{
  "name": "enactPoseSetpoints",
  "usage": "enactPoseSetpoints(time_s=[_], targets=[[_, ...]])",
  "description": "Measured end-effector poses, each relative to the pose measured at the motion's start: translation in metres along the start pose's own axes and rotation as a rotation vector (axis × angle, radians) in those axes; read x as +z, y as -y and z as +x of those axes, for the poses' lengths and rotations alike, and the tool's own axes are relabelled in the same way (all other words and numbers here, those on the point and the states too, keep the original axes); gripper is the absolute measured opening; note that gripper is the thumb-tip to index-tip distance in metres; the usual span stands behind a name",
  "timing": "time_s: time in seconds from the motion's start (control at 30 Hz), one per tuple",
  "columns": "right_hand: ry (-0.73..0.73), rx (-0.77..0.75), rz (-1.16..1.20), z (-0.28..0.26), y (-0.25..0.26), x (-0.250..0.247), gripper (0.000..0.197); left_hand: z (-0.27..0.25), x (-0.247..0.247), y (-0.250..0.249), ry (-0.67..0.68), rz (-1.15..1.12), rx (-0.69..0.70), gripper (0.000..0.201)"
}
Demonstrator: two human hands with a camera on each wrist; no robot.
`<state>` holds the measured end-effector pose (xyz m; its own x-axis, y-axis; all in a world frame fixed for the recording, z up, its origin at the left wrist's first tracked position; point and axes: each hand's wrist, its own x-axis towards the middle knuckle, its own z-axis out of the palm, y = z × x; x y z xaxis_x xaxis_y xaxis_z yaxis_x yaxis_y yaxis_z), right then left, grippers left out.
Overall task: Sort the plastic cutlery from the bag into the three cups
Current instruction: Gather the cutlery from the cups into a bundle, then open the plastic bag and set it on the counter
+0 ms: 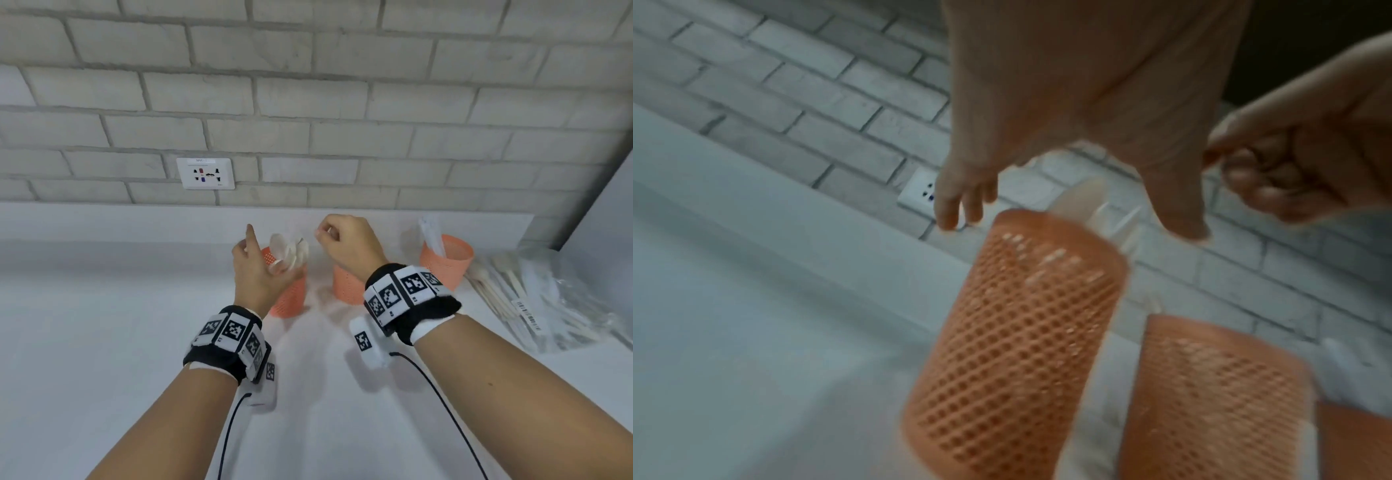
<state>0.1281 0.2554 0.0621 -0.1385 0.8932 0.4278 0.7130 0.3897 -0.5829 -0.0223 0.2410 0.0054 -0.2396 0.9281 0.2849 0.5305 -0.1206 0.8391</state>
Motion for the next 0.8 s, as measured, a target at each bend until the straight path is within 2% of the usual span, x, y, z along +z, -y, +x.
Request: enactPoseSetpoints(time_s=[0.07,0.1,0.13,0.2,0.27,0.33,0.4,0.47,0.53,0.57,0.6,0.63,0.67,0.7,0.73,0.77,0.8], targets=[[-0.091,0.087,-0.017,-0.013,-0.019,-0.024,0.017,-0.016,0.005,-0.021,-0.219,-0.06,0.193,0.076],[-0.137,0.126,-0.014,-0.02,-0.031,-0.038,0.017,-0.026,0.01,-0.034,-0.268,-0.102,0.286,0.059],[-0.179,0.169,-0.033,-0.028,-0.045,-0.052,0.017,-0.037,0.018,-0.049,-0.248,-0.139,0.363,0.042],[-0.261,0.32,-0.111,-0.048,-0.09,-0.086,0.016,-0.064,0.042,-0.079,-0.032,-0.196,0.452,0.014],[-0.317,0.493,-0.19,-0.065,-0.141,-0.114,0.018,-0.085,0.068,-0.098,0.246,-0.19,0.486,0.01],[-0.311,0.768,-0.307,-0.09,-0.195,-0.147,0.042,-0.105,0.103,-0.117,0.491,-0.139,0.495,0.007],[-0.221,1.031,-0.366,-0.118,-0.236,-0.175,0.074,-0.122,0.137,-0.128,0.661,-0.081,0.455,0.005],[-0.138,1.174,-0.3,-0.137,-0.268,-0.192,0.099,-0.134,0.168,-0.135,0.764,-0.035,0.391,0.004],[-0.125,1.223,-0.09,-0.145,-0.292,-0.198,0.117,-0.144,0.193,-0.141,0.821,-0.001,0.355,0.005],[-0.144,1.227,0.043,-0.146,-0.298,-0.201,0.117,-0.148,0.203,-0.145,0.831,0.017,0.346,0.006],[-0.181,1.23,0.163,-0.148,-0.307,-0.201,0.109,-0.151,0.211,-0.147,0.835,0.031,0.338,0.008],[-0.182,1.232,0.212,-0.149,-0.311,-0.202,0.09,-0.153,0.217,-0.15,0.836,0.036,0.33,0.009],[-0.18,1.214,0.207,-0.15,-0.314,-0.204,0.059,-0.155,0.224,-0.153,0.837,0.035,0.32,0.009],[-0.114,1.183,0.157,-0.15,-0.31,-0.207,0.022,-0.156,0.228,-0.154,0.835,0.032,0.311,0.009],[-0.083,1.142,0.141,-0.148,-0.311,-0.208,0.014,-0.156,0.232,-0.157,0.828,0.031,0.305,0.008],[-0.019,1.083,0.06,-0.147,-0.318,-0.209,0.03,-0.155,0.235,-0.159,0.816,0.035,0.306,0.008],[-0.027,1.04,0.083,-0.145,-0.315,-0.212,0.036,-0.154,0.237,-0.162,0.797,0.04,0.314,0.007]])
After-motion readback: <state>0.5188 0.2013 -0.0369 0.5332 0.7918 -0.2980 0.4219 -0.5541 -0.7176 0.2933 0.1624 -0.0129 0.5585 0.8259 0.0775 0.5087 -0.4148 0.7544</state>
